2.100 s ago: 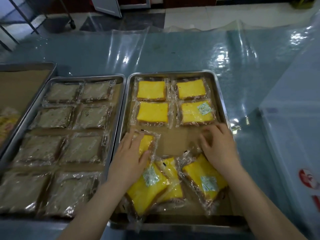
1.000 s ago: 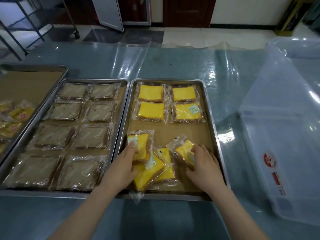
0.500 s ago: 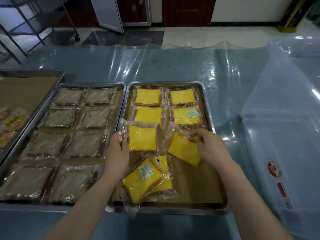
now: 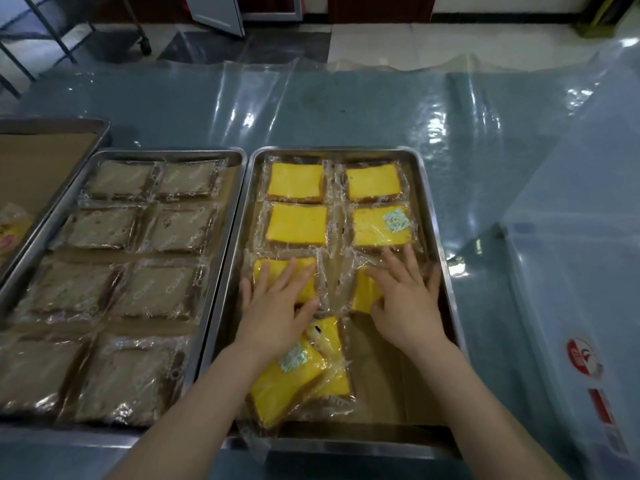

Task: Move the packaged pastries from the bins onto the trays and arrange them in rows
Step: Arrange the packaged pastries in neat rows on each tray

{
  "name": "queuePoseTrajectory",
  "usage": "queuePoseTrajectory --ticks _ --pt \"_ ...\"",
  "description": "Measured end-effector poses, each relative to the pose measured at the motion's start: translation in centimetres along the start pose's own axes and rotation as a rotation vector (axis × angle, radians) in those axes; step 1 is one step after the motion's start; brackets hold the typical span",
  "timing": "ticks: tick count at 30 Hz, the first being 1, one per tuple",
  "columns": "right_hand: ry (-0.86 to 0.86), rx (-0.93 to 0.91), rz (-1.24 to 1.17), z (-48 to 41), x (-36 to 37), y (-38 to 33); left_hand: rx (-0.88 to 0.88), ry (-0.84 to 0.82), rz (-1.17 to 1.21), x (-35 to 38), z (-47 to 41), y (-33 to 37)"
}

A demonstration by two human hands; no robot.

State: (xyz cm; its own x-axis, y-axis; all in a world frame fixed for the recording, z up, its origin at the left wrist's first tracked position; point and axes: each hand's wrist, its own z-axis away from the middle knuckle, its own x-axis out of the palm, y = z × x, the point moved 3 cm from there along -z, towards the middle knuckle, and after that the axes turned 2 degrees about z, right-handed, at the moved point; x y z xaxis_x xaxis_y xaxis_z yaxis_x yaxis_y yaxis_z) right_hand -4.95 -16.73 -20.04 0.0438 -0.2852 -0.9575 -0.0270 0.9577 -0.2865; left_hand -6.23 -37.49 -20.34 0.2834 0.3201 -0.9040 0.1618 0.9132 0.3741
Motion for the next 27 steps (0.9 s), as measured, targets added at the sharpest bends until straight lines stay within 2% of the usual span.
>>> queuePoseTrajectory --ticks 2,4,8,10,16,20,25,27 --pt "0.125 0.011 -0.025 -1.1 -1.1 0.1 0.060 -0.038 -0.033 1.1 0.3 -0.1" --pt "0.172 0.030 -0.014 -2.8 -2.0 0.8 0.082 -0.037 -0.040 1.7 0.6 -0.4" --pt "-0.038 0.041 0.114 -6.5 -2.7 3.5 0.079 -0.039 -0.083 2.0 0.5 -0.5" --pt "-0.057 0.023 0.142 -7.4 -2.7 3.8 0.084 -0.047 -0.083 2.0 0.5 -0.5" --pt "0.106 -0.028 0.027 -7.6 -3.8 3.5 0.087 -0.035 -0.072 2.1 0.6 -0.6" --pt "0.284 -0.051 -0.096 -7.8 -6.3 2.6 0.087 -0.015 -0.086 2.2 0.6 -0.7" --pt "0.237 -0.031 0.048 -10.3 -7.1 1.7 0.094 0.005 -0.088 2.2 0.7 -0.7" --pt "0.306 0.009 0.073 -11.1 -7.0 1.6 0.092 0.005 -0.096 2.2 0.7 -0.7"
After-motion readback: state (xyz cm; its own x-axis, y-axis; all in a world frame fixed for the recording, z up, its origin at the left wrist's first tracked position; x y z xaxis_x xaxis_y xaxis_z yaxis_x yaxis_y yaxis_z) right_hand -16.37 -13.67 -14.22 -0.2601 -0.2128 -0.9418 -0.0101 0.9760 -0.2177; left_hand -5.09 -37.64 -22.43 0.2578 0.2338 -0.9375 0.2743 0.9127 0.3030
